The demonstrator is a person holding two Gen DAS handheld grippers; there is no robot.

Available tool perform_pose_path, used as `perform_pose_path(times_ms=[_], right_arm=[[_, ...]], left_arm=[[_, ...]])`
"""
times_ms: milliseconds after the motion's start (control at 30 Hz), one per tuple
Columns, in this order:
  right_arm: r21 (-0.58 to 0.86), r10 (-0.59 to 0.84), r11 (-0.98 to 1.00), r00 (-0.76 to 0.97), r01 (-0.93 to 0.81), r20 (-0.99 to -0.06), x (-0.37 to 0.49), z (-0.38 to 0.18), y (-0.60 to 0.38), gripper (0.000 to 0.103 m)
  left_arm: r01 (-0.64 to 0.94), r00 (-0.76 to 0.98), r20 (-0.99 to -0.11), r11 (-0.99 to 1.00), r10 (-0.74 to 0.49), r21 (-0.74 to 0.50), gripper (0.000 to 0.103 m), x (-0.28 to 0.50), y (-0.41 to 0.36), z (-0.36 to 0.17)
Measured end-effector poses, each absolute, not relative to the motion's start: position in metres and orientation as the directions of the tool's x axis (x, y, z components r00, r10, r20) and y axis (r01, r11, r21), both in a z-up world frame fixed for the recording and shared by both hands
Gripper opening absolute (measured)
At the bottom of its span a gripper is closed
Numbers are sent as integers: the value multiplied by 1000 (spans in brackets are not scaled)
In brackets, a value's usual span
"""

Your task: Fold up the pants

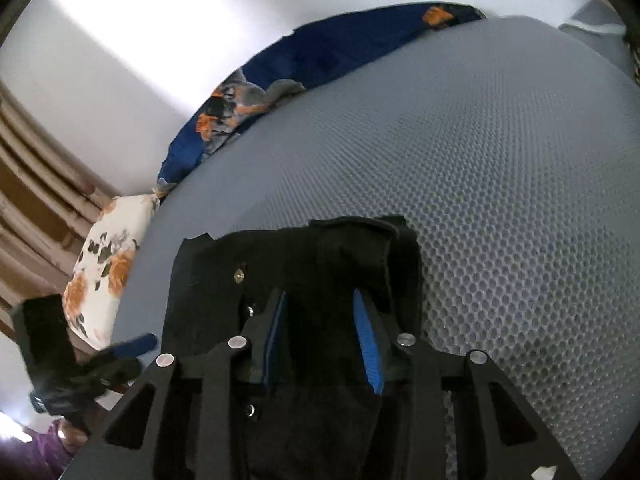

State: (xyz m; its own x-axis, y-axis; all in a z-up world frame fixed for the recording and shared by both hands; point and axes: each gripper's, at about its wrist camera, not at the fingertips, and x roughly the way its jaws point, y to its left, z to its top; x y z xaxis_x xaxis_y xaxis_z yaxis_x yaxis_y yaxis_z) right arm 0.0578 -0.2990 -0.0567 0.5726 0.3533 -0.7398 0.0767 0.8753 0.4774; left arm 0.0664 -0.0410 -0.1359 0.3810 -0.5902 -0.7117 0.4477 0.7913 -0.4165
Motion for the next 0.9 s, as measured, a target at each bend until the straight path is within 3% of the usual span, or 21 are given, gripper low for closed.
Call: perform_pose_path(times_ms=[67,200,300,367,467,567,633,900], right_arm=[[476,351,876,578,75,-737,54,-46,-301,32],[494,359,869,682,4,-637,18,6,-295,34],[425,280,905,704,34,-653,-10,27,-272,37],[318,160,943,710,95,-686,-31,32,-246,45],[215,59,968,713,130,-699,-54,36,-216,46],[221,50,966,746,132,-664,-70,44,-201,48],[197,35,973,773,118,-634,-78,52,-191,64],[221,54,968,762,119,-645,-75,48,-184,66]], left_arm=[[430,345,-734,794,-585,-430,63,73,-42,-150],[399,357,-711,787,-606,-471,63,71,-33,-146],[400,409,-691,798,-596,-451,63,60,-25,-131],[390,444,-681,810,-582,-438,63,54,-19,-124],[346,546,-700,884,-461,-313,65,45,-19,-113],[300,637,-708,944,-304,-135,68,31,-28,-103],[314,669,-684,944,-292,-96,72,23,-31,-97],[341,752,-605,940,-262,17,84,-6,-44,-68]])
